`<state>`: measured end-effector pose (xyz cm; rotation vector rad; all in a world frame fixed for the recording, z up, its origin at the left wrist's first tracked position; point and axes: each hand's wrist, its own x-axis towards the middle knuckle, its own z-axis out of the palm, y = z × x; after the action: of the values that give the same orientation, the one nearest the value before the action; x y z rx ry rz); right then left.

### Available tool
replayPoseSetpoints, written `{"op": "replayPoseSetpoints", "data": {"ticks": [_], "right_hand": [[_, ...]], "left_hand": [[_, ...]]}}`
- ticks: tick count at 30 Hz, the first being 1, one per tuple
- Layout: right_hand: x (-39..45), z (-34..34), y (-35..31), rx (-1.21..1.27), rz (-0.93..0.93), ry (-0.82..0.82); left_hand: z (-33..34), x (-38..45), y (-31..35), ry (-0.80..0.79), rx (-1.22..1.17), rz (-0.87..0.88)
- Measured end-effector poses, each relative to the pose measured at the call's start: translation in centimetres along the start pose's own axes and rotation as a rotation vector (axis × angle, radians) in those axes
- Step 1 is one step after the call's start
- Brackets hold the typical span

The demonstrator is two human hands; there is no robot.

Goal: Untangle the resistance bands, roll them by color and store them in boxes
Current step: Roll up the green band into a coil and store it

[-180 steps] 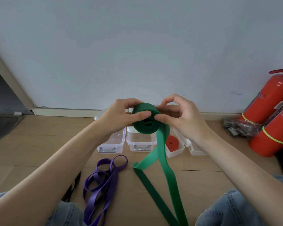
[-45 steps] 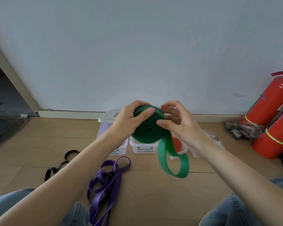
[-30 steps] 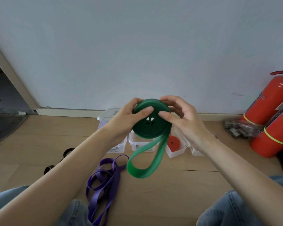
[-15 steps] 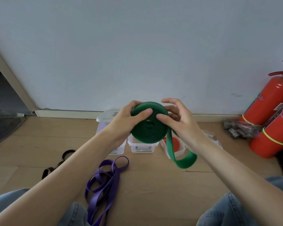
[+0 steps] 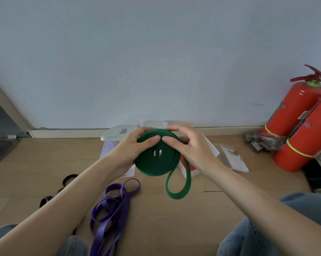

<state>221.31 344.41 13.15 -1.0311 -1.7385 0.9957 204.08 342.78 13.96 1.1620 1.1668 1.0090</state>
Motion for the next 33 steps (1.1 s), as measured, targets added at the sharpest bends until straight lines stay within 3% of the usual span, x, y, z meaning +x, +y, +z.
{"op": "replayPoseSetpoints", "data": {"ticks": [4, 6, 12, 16, 21, 24, 29, 31, 33], "right_hand": [[0.0, 0.1, 0.5, 0.020, 0.080, -0.005], [-0.2, 0.5, 0.8, -0.003, 0.079, -0.026], [-0.2, 0.2, 0.9, 0.235, 0.170, 0.001], [-0.3, 0.0, 0.5, 0.243, 0.195, -0.061], [-0.4, -0.1, 0.7, 0.259, 0.133, -0.049], [-0.2, 0.4, 0.5, 0.038, 0.028, -0.064], [-0.1, -0.4, 0.6, -0.687, 0.023, -0.197], [-0.3, -0.9, 1.0, -0.829, 0.059, -0.260], [-0.5, -1.3, 1.5, -0.821, 0.095, -0.240]], "left_hand": [[-0.5, 0.6, 0.3, 0.205, -0.326, -0.074], [-0.8, 0.7, 0.1, 0.229, -0.374, -0.116], [-1.7, 0.4, -0.4, 0.116, -0.293, -0.211], [-1.6, -0.1, -0.7, -0.071, -0.043, -0.239], [-0.9, 0.2, -0.9, -0.054, -0.248, -0.208], [-0.7, 0.7, -1.0, -0.023, -0.366, -0.204], [0.9, 2.1, -1.3, 0.087, -0.429, -0.260], [2.1, 2.8, -1.6, 0.156, -0.479, -0.328], [3.4, 3.6, -1.8, 0.173, -0.503, -0.364]]}}
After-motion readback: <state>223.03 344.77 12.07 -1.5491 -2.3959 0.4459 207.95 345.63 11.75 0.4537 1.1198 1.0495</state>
